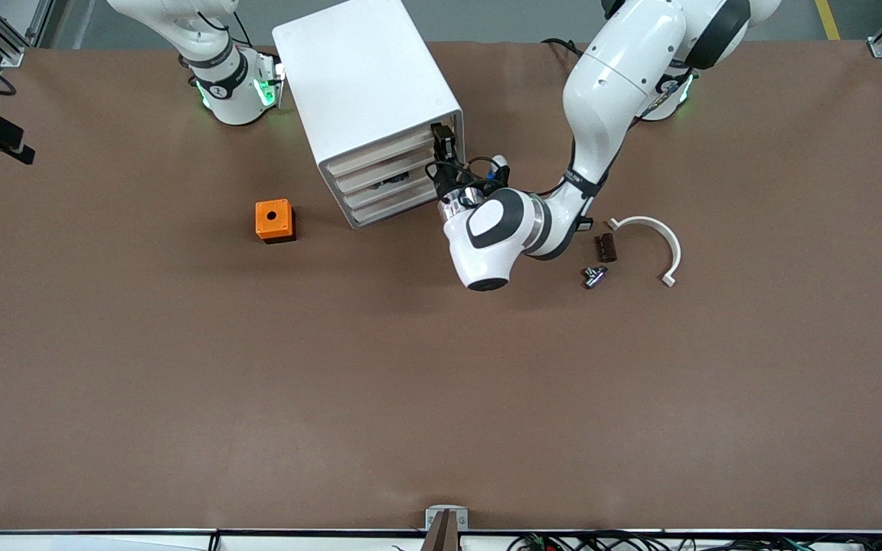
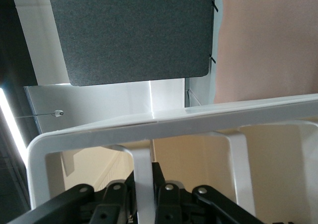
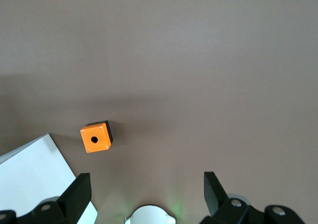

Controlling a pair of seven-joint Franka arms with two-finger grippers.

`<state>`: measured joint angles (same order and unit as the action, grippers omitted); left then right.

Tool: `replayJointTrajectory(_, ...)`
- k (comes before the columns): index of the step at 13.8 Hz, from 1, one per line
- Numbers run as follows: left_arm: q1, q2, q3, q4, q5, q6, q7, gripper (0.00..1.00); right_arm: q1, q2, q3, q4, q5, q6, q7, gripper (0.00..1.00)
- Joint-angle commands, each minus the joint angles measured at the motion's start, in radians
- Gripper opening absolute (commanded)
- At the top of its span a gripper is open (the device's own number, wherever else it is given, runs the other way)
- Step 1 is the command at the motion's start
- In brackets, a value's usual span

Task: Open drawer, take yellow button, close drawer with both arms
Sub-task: 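Pull the drawer out of the cabinet with the left gripper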

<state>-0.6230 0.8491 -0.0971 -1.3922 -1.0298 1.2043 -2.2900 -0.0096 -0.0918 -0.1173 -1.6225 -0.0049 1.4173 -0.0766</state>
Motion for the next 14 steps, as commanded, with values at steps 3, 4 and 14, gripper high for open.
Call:
replayJointTrajectory(3,0.054,-0.002,0.01,0.009,-0.095,0.03,0.0,0.09,-0.027,0.165,0.007,0.033,0.007,-0.011,-0.003,1.0)
replayJointTrajectory(4,0.068,-0.002,0.011,0.009,-0.095,0.043,0.0,0.1,-0.027,0.19,0.007,0.061,-0.013,-0.001,-0.006,1.0)
replayJointTrajectory(14,0.192,-0.002,0.011,0.01,-0.095,0.178,0.007,0.14,0.015,0.207,0.016,0.09,0.059,0.006,0.242,1.0)
